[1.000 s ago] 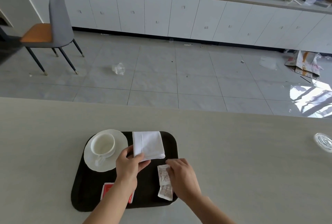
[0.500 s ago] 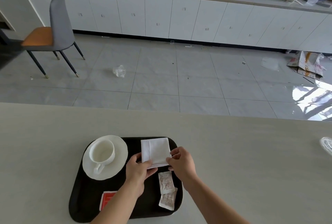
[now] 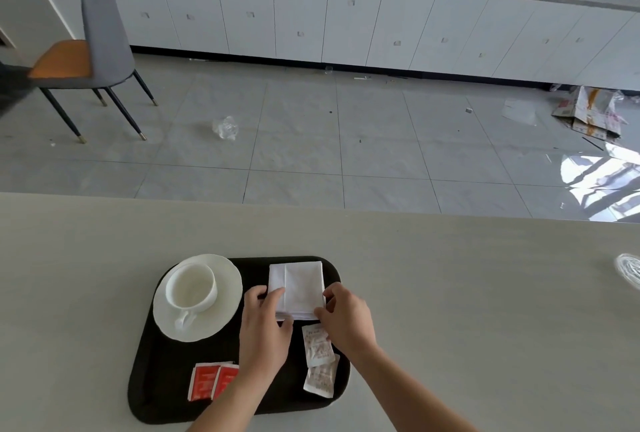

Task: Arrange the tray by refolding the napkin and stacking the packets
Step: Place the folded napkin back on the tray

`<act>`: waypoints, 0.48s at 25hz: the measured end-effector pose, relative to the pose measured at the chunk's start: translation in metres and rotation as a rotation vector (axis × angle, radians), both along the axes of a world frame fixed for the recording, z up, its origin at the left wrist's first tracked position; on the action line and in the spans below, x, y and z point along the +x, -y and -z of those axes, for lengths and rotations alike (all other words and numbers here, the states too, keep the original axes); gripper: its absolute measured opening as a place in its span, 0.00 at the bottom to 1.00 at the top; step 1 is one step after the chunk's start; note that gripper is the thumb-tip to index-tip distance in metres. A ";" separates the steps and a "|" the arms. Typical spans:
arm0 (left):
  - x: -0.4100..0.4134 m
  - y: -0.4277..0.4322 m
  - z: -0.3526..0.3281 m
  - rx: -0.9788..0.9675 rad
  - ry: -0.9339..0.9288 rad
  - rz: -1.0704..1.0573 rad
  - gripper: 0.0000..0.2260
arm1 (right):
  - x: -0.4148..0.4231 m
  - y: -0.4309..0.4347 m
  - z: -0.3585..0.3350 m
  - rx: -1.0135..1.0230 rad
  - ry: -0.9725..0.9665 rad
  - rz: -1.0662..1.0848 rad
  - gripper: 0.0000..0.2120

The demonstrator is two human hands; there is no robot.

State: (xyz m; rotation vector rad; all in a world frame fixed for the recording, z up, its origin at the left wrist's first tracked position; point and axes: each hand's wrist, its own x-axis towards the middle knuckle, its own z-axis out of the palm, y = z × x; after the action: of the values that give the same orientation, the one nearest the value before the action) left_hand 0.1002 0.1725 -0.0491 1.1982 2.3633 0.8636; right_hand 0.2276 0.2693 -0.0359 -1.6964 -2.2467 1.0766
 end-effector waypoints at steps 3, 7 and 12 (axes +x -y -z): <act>-0.005 0.004 0.002 0.013 -0.068 0.065 0.19 | 0.001 -0.002 0.003 0.065 -0.004 -0.049 0.22; -0.008 0.007 0.004 -0.008 -0.152 0.159 0.13 | -0.003 -0.008 0.006 0.066 0.067 -0.161 0.24; -0.015 0.015 0.013 -0.040 -0.413 0.338 0.15 | 0.001 -0.015 0.007 0.266 0.179 -0.344 0.28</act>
State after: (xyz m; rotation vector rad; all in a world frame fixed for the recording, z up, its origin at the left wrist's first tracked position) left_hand 0.0849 0.1573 -0.0624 1.8359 2.3515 0.4904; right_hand 0.2285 0.2844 -0.0427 -1.3830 -2.7227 0.6551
